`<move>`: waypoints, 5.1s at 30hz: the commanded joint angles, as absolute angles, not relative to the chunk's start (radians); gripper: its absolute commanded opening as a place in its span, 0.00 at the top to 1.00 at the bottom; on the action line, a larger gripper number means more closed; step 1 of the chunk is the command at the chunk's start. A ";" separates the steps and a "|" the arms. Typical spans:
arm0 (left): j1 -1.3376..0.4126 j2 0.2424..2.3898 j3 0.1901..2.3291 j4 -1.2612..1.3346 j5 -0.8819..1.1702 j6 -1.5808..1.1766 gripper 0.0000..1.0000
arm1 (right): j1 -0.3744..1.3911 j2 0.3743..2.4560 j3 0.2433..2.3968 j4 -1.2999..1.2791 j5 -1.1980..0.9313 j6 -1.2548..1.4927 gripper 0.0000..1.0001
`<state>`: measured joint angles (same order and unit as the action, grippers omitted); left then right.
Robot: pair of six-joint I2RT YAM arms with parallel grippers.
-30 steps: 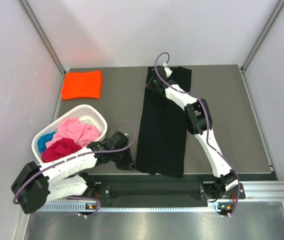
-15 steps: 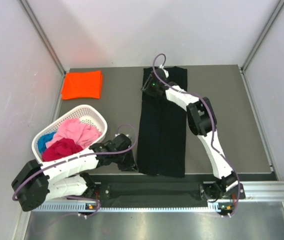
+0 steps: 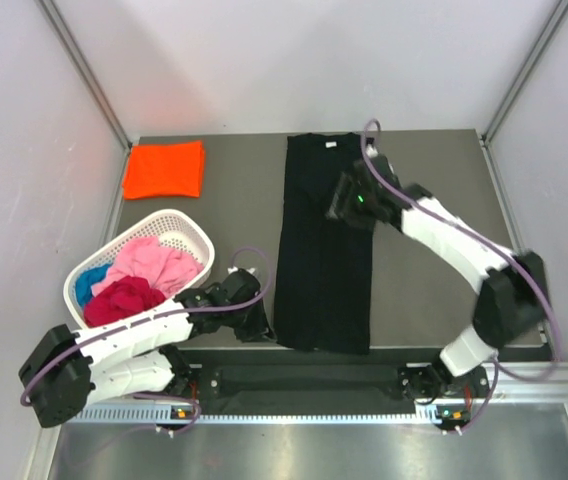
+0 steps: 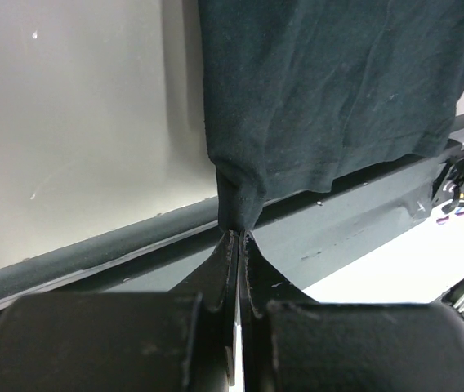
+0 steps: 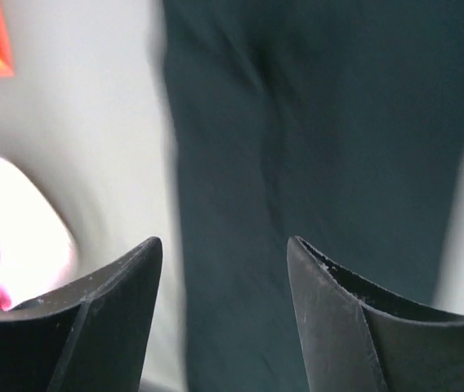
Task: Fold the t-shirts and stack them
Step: Fold the tshirt
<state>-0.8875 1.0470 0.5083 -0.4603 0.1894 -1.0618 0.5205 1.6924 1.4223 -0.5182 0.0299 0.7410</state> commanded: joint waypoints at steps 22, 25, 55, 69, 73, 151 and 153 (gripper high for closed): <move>-0.904 1.006 0.443 -0.403 0.144 -1.081 1.00 | 0.811 0.724 0.385 -0.689 -0.063 1.268 0.43; -0.904 1.003 0.445 -0.416 0.138 -1.086 1.00 | 0.839 0.715 0.348 -0.640 -0.064 1.296 0.47; -1.132 1.138 0.526 -0.455 -0.037 -1.244 1.00 | 1.104 0.607 0.409 -0.893 0.155 1.437 1.00; -1.143 1.137 0.673 -0.559 -0.074 -1.195 1.00 | 1.108 0.670 0.497 -0.902 0.248 1.344 1.00; -1.137 1.195 0.710 -0.495 -0.072 -1.161 1.00 | 1.104 0.773 0.561 -0.884 0.314 1.303 1.00; -0.408 2.388 2.164 -0.707 -0.034 -0.525 1.00 | 0.224 1.997 1.519 -0.371 -0.031 0.448 1.00; -0.407 2.398 2.180 -0.710 -0.031 -0.525 1.00 | 0.219 2.008 1.534 -0.374 -0.026 0.448 0.98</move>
